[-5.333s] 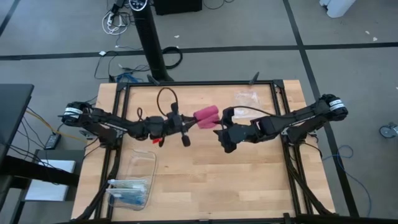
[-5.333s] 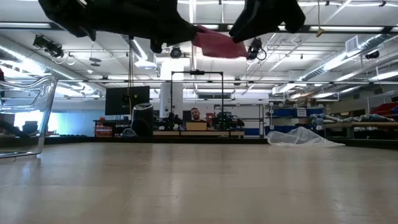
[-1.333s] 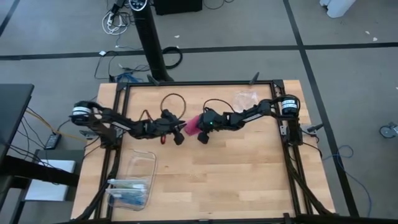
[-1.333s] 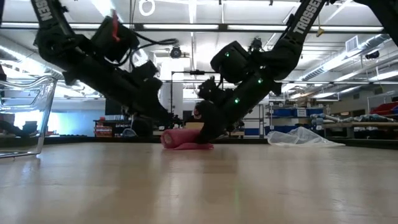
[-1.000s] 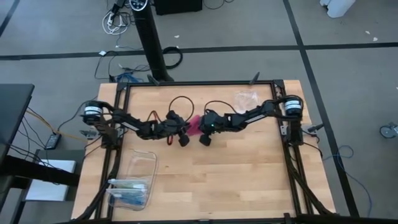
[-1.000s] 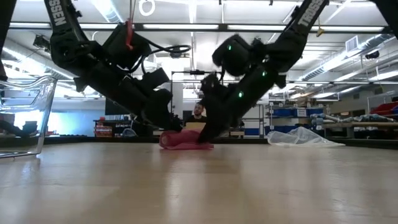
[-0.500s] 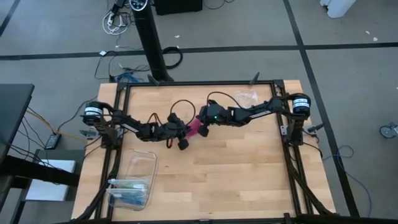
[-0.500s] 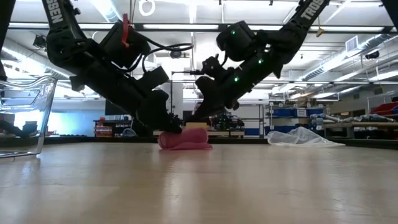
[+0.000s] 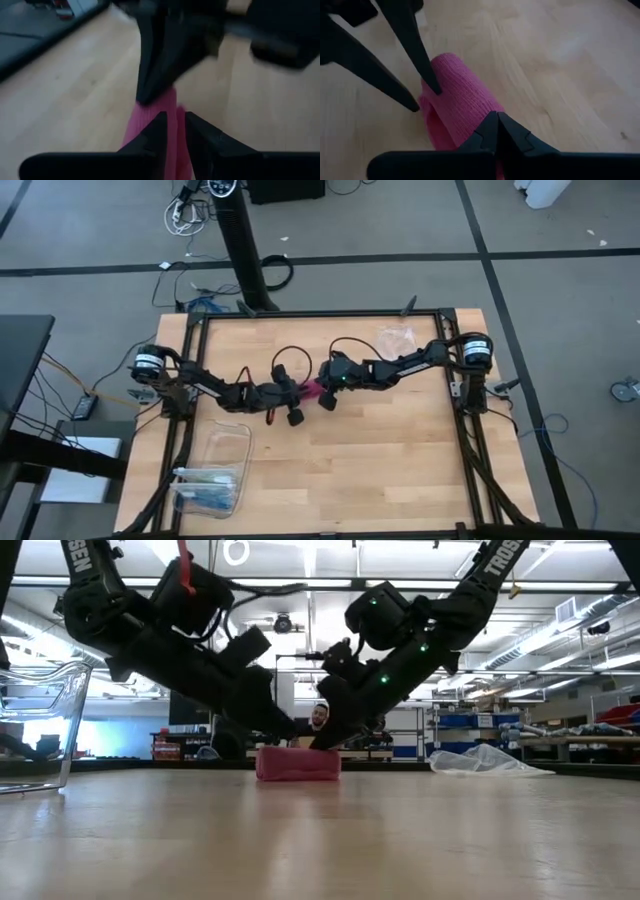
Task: Roll bandage
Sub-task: Roll the pink bandage
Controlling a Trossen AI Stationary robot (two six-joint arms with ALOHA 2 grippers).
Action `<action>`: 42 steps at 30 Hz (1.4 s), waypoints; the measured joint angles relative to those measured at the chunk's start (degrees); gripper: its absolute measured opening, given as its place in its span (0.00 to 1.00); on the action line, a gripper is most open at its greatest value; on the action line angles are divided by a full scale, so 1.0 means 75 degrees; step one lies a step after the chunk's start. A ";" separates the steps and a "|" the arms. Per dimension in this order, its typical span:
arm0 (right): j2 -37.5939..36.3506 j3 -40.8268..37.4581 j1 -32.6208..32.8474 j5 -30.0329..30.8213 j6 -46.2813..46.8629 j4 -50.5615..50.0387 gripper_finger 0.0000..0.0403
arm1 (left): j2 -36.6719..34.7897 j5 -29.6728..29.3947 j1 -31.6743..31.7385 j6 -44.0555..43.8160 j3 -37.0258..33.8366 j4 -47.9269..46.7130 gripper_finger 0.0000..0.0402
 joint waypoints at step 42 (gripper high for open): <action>-0.0244 -0.0081 0.1109 -0.0065 -0.0018 -0.0556 0.02 | 0.0895 -0.0001 -0.0068 -0.1195 0.0041 0.0522 0.18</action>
